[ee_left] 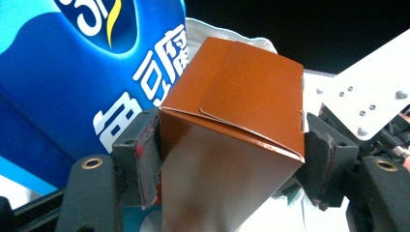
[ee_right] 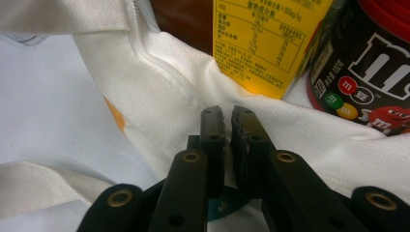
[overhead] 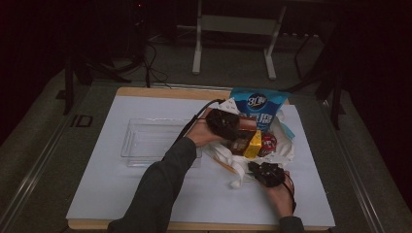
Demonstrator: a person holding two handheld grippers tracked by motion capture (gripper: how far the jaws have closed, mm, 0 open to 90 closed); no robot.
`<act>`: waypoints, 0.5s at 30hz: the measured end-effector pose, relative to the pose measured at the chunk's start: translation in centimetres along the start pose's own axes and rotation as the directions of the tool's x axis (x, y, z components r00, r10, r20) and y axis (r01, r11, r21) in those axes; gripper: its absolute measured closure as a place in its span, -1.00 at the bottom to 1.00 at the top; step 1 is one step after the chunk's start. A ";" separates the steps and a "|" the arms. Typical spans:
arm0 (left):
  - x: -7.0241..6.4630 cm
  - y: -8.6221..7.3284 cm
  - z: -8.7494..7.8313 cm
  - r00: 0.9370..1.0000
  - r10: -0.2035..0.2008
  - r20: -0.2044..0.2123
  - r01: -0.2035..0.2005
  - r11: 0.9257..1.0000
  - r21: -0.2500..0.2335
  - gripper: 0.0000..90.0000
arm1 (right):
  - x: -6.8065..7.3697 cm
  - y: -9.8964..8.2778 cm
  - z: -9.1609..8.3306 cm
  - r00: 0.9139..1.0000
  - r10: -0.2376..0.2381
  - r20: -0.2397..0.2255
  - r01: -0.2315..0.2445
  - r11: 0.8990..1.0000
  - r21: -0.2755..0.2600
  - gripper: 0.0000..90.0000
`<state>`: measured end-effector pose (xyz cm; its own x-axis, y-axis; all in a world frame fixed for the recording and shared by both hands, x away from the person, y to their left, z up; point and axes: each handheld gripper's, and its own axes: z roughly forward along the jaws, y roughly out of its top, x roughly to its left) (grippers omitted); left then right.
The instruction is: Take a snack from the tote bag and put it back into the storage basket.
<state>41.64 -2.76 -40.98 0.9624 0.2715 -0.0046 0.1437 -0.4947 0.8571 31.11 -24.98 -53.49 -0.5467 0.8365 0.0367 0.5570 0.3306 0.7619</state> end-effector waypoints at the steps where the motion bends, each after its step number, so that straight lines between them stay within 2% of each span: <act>1: 0.0 0.0 0.1 1.000 0.004 -0.002 -0.004 1.000 -0.008 -0.27 | 0.0 0.0 0.0 1.000 0.000 -0.001 0.000 1.000 0.000 0.86; 7: 0.0 -0.2 0.8 1.000 -0.016 -0.002 0.016 0.998 -0.062 -0.30 | -0.1 0.0 0.0 1.000 0.004 -0.005 -0.004 1.000 -0.001 0.86; 15: -0.2 0.1 1.7 0.999 -0.025 -0.024 0.023 0.997 -0.071 -0.36 | -0.1 0.0 0.0 1.000 0.004 -0.007 -0.004 1.000 -0.002 0.86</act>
<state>41.85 -4.25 -41.77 0.9527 0.3037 -0.0138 0.1493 -0.4281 0.8913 31.14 -25.06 -53.52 -0.5485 0.8349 0.0446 0.5580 0.3259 0.7632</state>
